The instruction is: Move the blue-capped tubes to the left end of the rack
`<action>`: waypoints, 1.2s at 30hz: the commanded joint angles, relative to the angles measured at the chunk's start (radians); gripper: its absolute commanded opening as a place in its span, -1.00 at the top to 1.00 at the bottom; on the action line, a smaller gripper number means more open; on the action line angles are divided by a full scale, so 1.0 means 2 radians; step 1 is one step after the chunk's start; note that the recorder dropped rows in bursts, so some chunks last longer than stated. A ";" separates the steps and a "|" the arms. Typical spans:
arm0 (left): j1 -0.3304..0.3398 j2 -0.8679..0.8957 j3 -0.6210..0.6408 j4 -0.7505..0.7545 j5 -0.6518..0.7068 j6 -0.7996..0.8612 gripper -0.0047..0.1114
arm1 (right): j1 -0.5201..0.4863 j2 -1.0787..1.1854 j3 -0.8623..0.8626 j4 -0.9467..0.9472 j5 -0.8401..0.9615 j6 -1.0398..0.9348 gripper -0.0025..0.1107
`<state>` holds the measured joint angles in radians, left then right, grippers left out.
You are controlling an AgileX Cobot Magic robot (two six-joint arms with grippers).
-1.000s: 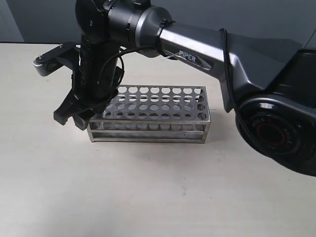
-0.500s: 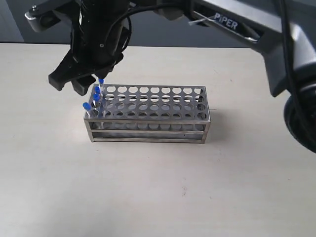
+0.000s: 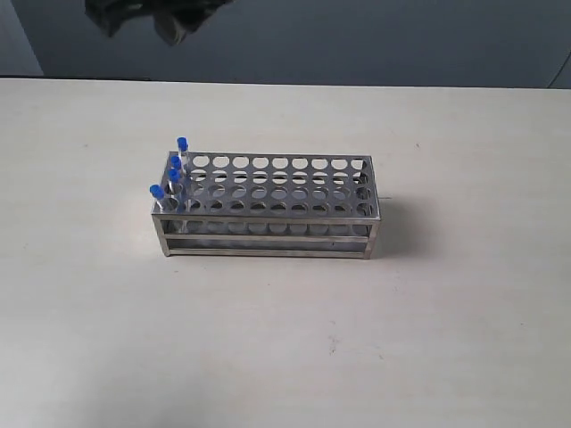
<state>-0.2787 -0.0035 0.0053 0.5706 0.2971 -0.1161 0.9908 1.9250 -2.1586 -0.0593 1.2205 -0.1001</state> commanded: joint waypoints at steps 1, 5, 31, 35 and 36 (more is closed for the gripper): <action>-0.002 0.002 -0.003 -0.006 -0.003 -0.002 0.90 | -0.001 -0.058 0.019 -0.017 0.000 0.009 0.58; -0.002 0.002 -0.003 -0.006 -0.003 -0.002 0.90 | -0.001 -0.118 0.061 -0.039 0.000 0.027 0.58; -0.002 0.002 -0.003 -0.006 -0.003 -0.002 0.90 | -0.001 -0.376 0.190 -0.211 0.000 0.151 0.59; -0.002 0.002 -0.003 -0.006 -0.003 -0.002 0.90 | -0.012 -0.472 0.301 -0.234 0.000 0.235 0.59; -0.002 0.002 -0.003 -0.006 -0.003 -0.002 0.90 | -0.029 -0.500 0.338 -0.226 0.000 0.248 0.59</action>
<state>-0.2787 -0.0035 0.0053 0.5706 0.2971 -0.1161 0.9801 1.0482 -1.6253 -0.4954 1.2154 0.3061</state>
